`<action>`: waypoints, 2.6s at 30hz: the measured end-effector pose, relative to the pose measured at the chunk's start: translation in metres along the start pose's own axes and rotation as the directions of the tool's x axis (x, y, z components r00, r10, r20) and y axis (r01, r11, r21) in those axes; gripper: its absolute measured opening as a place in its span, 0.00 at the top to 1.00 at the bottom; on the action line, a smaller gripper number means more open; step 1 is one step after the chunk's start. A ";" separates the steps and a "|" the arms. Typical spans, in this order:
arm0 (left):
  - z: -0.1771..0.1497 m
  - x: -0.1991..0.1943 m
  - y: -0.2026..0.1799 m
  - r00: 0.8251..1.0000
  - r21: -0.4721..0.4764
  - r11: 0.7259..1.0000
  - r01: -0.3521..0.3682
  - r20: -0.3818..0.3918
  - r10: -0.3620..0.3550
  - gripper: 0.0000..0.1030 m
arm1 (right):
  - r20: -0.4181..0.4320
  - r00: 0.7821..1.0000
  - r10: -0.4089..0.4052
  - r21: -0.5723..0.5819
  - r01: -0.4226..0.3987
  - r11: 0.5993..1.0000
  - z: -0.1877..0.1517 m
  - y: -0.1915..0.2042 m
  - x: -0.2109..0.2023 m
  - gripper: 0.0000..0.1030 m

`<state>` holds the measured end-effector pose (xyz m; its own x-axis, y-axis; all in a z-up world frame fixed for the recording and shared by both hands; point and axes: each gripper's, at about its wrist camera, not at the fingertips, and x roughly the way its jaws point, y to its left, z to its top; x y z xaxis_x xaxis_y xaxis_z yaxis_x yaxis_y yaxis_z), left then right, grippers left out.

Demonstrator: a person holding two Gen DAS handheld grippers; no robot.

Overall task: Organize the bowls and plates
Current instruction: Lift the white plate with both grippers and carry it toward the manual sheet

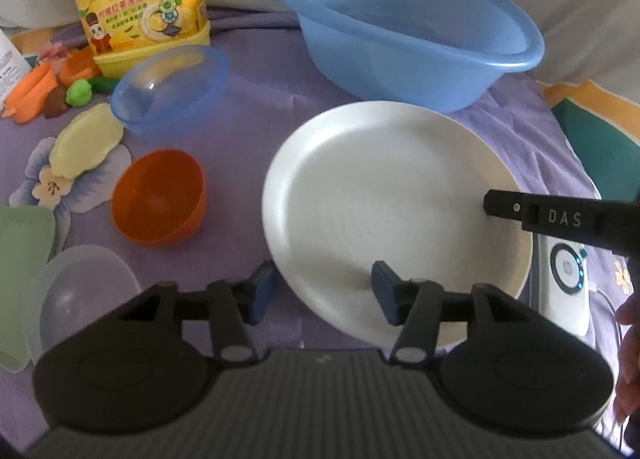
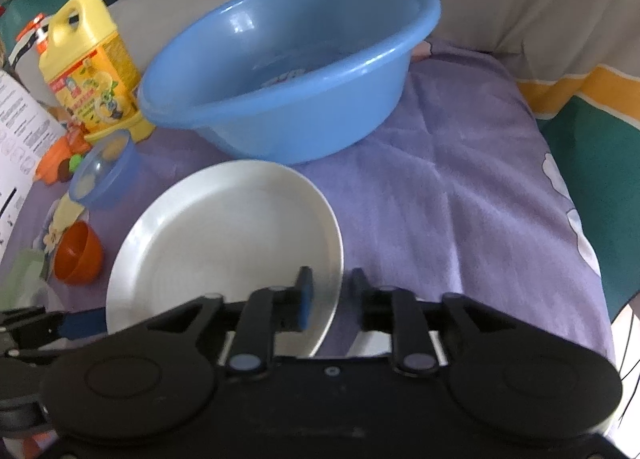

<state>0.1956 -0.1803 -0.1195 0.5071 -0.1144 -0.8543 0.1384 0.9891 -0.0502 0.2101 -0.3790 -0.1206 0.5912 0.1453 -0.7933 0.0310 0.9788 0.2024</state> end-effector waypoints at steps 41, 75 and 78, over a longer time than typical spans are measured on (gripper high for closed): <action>-0.079 -0.198 0.113 0.985 0.036 0.999 0.002 0.174 -0.008 0.61 | 0.094 0.996 -0.011 -0.072 0.018 0.997 -0.090 0.167 -0.179 0.70; -0.204 -0.198 0.355 0.985 -0.198 0.970 -0.139 0.069 0.155 0.60 | -0.110 0.989 0.095 -0.382 -0.130 0.915 -0.212 0.446 -0.115 0.70; -0.207 -0.190 0.361 0.987 -0.197 0.971 -0.139 0.053 0.152 0.60 | -0.130 0.987 0.091 -0.381 -0.134 0.915 -0.214 0.445 -0.107 0.70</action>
<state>-0.0266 0.2172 -0.0826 0.5665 0.0322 -0.8235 -0.1034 0.9941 -0.0323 -0.0120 0.0721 -0.0682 0.4815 0.2509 -0.8398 -0.3583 0.9308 0.0727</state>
